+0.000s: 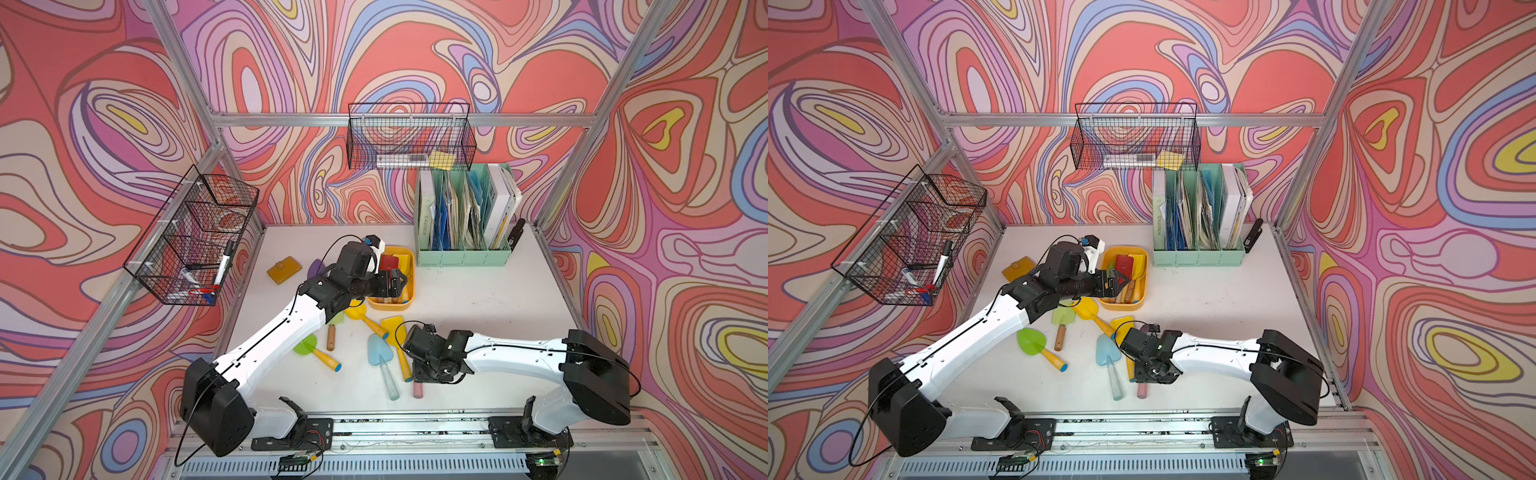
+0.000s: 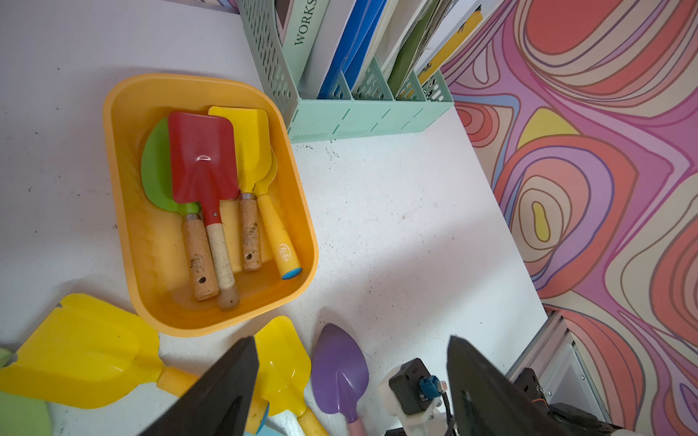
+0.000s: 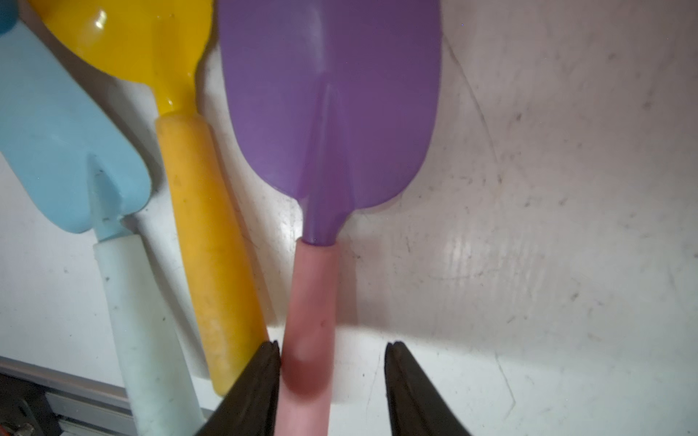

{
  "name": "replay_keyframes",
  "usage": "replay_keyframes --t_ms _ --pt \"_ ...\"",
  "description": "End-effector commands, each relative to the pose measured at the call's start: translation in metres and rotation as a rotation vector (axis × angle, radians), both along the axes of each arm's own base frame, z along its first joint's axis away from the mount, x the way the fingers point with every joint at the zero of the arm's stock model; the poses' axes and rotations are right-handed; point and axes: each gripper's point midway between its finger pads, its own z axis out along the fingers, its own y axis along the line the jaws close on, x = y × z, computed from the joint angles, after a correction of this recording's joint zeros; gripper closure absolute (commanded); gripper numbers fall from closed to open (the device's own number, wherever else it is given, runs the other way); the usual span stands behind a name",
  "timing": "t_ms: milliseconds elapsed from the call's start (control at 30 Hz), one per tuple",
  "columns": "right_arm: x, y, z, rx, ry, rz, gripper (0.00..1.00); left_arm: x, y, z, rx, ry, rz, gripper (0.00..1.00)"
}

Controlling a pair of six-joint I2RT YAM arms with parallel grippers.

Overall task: Put the shovel into the storage box
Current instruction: Pick up the shovel from the center of the board.

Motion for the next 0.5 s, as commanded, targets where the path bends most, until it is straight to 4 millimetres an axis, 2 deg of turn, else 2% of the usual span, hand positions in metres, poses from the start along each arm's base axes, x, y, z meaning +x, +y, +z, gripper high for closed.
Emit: replay_keyframes --t_ms 0,333,467 --pt "0.009 0.007 0.004 0.004 -0.036 -0.029 0.53 -0.003 0.006 0.001 0.017 -0.017 0.011 0.16" --pt "0.009 0.009 -0.006 -0.023 -0.013 -0.028 0.54 -0.002 0.002 -0.001 0.009 -0.011 0.0 0.16" --pt "0.007 0.007 -0.01 -0.037 -0.004 -0.03 0.59 -0.002 0.001 -0.004 0.008 -0.004 -0.005 0.16"
